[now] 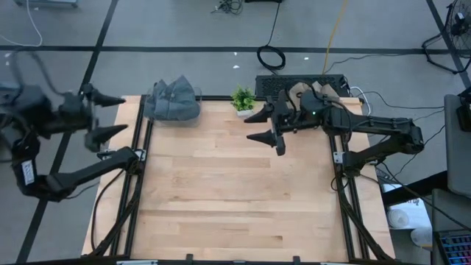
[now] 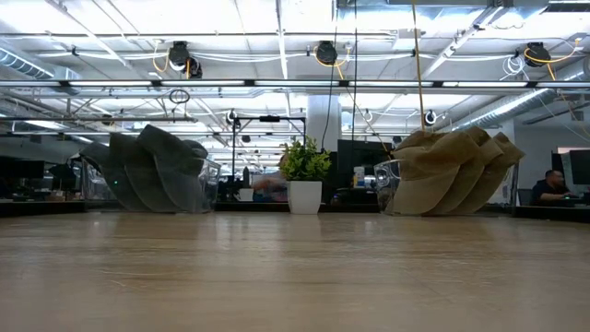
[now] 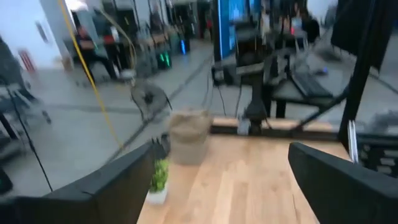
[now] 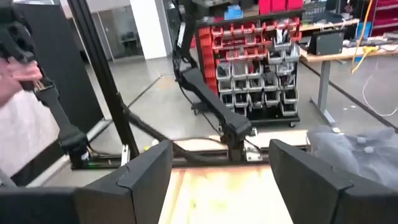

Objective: Pick & Place hat
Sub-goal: Return to Home Position

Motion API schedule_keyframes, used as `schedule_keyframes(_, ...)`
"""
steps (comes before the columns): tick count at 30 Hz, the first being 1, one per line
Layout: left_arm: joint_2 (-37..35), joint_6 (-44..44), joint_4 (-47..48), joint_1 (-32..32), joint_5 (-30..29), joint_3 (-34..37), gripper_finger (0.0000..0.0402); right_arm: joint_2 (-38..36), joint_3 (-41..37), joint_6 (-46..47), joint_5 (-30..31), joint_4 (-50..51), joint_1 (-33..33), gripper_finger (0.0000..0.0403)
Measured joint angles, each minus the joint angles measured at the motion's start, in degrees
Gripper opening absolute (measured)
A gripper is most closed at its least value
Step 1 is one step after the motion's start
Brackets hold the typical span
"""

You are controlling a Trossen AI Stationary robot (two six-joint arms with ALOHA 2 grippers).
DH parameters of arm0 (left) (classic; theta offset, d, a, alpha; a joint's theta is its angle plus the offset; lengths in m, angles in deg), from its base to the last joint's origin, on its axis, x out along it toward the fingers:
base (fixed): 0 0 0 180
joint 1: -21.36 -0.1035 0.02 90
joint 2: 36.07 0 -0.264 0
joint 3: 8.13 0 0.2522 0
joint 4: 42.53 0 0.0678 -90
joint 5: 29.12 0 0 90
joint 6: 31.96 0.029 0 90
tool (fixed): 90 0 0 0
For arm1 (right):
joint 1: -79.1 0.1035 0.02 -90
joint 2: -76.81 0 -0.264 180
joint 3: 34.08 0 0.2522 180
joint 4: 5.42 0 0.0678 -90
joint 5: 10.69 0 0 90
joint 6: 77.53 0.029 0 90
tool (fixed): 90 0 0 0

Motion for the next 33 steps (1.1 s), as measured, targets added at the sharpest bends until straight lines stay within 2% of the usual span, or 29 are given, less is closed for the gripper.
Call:
schedule_keyframes(3,-4.69,-3.8,-1.81,0.0,-0.37,2.67,0.0381,-0.85,-2.16,-0.35,0.02,0.49,0.04,0.0254)
schedule_keyframes(7,-11.84,-7.23,-5.56,-0.01,1.77,9.4,0.0381,-2.91,-7.78,-0.71,1.07,-4.86,0.79,0.0254)
schedule_keyframes(15,-24.76,-14.3,-20.9,0.0,9.88,25.49,0.0381,-13.1,-28.2,-2.64,14.88,-22.15,6.51,0.0254)
schedule_keyframes(21,-29.86,-19.91,-27.19,-0.4,13.11,34.61,0.0381,-22.76,-45.06,-0.79,10.97,-36.35,9.7,0.0254)
schedule_keyframes(27,-35.78,-19.33,-30.11,-0.94,13.28,42.11,0.0381,-31.04,-53.92,2.58,10.47,-36.7,12.19,0.0254)
schedule_keyframes(31,-35.7,-20.81,-31.23,-0.83,15.1,46.41,0.0381,-34.57,-57.47,2.74,10.46,-36.85,13.05,0.0254)
schedule_keyframes(33,-35.54,-21.5,-34.83,-0.89,15.62,48.71,0.0381,-35.51,-58.89,3.41,10.67,-36.81,13.18,0.0254)
